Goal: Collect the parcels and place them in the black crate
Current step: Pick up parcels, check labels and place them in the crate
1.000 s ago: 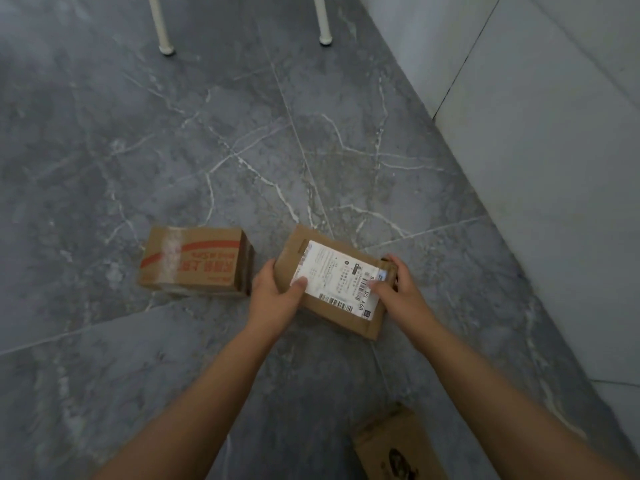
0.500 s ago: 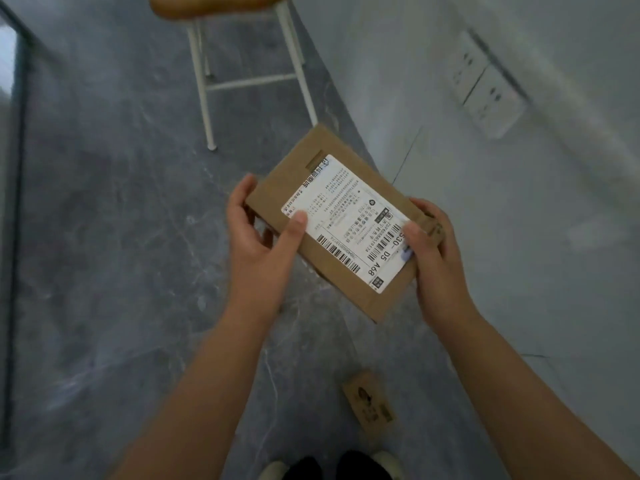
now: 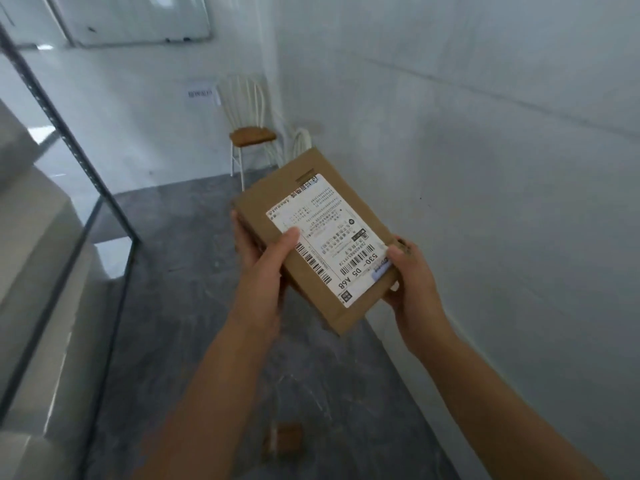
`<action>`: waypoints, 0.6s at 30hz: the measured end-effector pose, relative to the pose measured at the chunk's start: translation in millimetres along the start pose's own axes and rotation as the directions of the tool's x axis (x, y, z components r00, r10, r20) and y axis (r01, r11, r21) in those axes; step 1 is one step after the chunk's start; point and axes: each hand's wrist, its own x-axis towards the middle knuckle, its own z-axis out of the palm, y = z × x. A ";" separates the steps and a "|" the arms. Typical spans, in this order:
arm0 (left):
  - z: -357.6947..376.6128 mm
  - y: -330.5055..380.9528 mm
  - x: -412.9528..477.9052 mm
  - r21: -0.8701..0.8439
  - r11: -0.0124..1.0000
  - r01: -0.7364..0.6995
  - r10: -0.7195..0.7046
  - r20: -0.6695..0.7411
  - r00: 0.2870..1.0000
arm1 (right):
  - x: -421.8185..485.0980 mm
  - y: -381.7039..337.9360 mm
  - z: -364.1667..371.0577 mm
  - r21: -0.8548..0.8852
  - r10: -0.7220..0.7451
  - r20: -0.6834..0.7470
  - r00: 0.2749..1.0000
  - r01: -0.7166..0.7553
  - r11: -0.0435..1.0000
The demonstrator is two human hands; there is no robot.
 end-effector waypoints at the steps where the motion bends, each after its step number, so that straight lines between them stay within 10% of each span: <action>1: 2.1 17.0 -0.4 0.008 0.999 -0.033 0.033 0.023 0.999 | -1.9 -11.6 2.4 -0.011 -0.017 0.045 0.999 0.018 1.000; 7: 2.3 92.1 -10.9 0.042 0.990 -0.132 0.127 0.103 0.987 | -17.0 -66.3 20.7 -0.135 -0.102 0.380 0.919 0.164 0.977; 18: -2.9 140.0 -50.9 -0.026 0.974 -0.226 0.228 0.131 0.965 | -60.4 -84.1 52.5 -0.082 -0.189 0.494 0.849 0.262 0.962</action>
